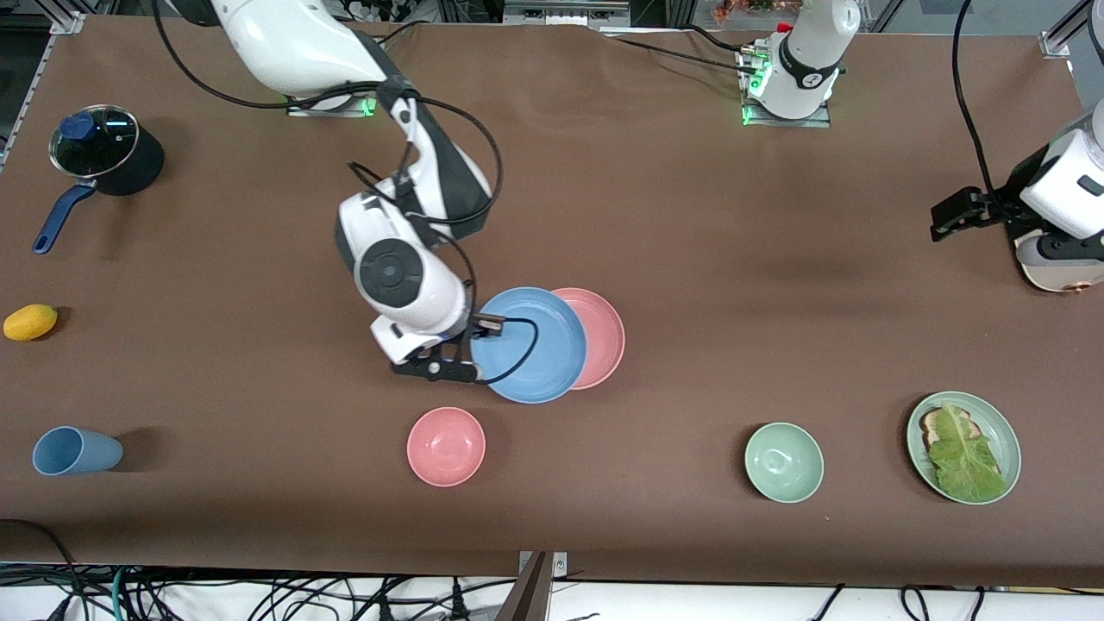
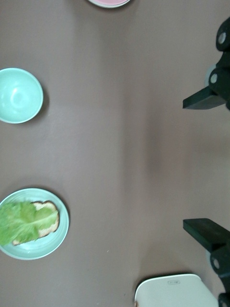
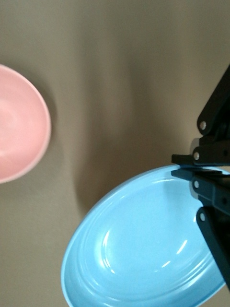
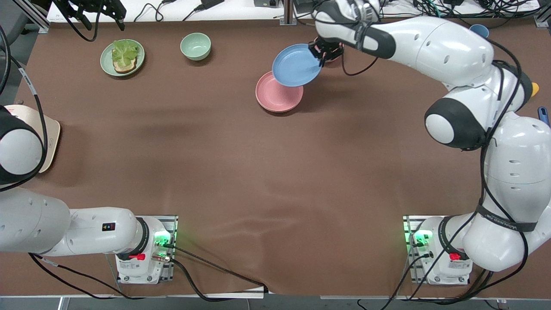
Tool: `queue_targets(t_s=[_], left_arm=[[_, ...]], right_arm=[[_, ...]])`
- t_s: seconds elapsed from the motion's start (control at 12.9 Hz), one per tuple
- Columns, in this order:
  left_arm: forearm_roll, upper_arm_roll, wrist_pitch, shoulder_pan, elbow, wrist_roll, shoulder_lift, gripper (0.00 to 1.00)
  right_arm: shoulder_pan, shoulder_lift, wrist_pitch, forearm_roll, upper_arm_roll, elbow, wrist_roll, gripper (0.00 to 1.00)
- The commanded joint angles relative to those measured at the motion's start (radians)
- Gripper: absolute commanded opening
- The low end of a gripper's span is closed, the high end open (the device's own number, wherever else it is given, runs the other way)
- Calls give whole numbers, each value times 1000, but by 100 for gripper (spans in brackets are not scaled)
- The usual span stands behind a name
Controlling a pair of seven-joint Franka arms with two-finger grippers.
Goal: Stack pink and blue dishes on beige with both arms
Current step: 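Lower the blue plate onto the pink plate and open the right gripper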
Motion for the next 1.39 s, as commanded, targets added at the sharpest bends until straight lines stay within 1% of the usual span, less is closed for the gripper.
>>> queue_targets(t_s=[0.0, 0.15, 0.39, 0.54, 0.77, 0.93, 1.08, 1.31], left_arm=[[-72, 64, 3, -16, -61, 32, -35, 100], [-70, 66, 3, -16, -61, 31, -35, 100], [-61, 61, 0, -16, -53, 29, -33, 100], [-60, 58, -2, -16, -47, 29, -32, 100], [-58, 57, -2, -15, -46, 28, -32, 100], [-58, 57, -3, -15, -44, 28, -33, 100], [-26, 57, 0, -12, -37, 31, -33, 100], [-21, 57, 2, -13, -17, 31, -29, 100]], right_arm=[[49, 65, 82, 29, -8, 23, 134, 0], [71, 105, 149, 30, -6, 23, 173, 0], [77, 134, 169, 41, -6, 23, 194, 0], [75, 131, 152, 81, -6, 23, 191, 0], [75, 110, 65, 87, -6, 30, 191, 0], [77, 105, 57, 87, -8, 29, 193, 0], [77, 108, 57, 87, -8, 23, 193, 0], [75, 106, 57, 87, -8, -16, 185, 0]])
